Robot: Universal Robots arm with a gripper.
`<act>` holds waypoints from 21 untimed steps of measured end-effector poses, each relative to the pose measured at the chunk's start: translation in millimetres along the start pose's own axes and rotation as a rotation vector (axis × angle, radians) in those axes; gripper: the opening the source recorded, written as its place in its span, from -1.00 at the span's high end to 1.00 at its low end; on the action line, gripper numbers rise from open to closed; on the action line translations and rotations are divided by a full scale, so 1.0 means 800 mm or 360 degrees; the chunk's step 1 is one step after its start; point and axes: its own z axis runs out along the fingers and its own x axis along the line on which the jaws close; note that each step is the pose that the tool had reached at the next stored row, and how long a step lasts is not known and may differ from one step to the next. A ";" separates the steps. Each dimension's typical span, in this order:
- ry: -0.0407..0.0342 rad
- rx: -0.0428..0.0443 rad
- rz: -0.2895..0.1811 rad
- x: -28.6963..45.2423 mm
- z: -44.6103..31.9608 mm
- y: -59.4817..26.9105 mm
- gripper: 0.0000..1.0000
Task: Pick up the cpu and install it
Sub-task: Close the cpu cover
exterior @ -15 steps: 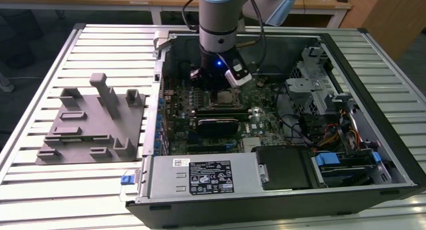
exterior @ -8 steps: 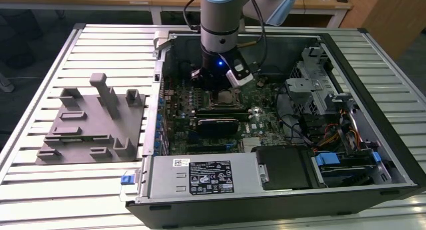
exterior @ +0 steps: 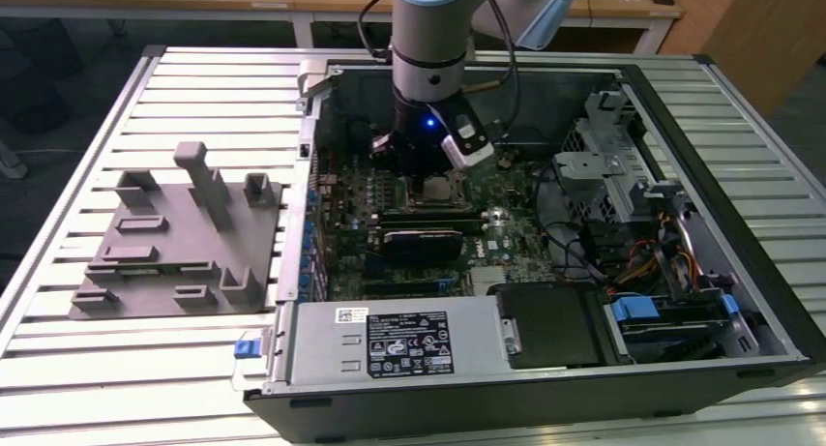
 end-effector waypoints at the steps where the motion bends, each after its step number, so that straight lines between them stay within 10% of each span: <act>1: 0.0000 0.0000 0.0000 -0.0004 0.0000 0.000 0.79; 11: 0.0002 0.0000 0.0000 -0.0036 -0.0008 0.000 0.79; 21: -0.0003 0.0000 0.0000 -0.0039 -0.0208 0.000 0.79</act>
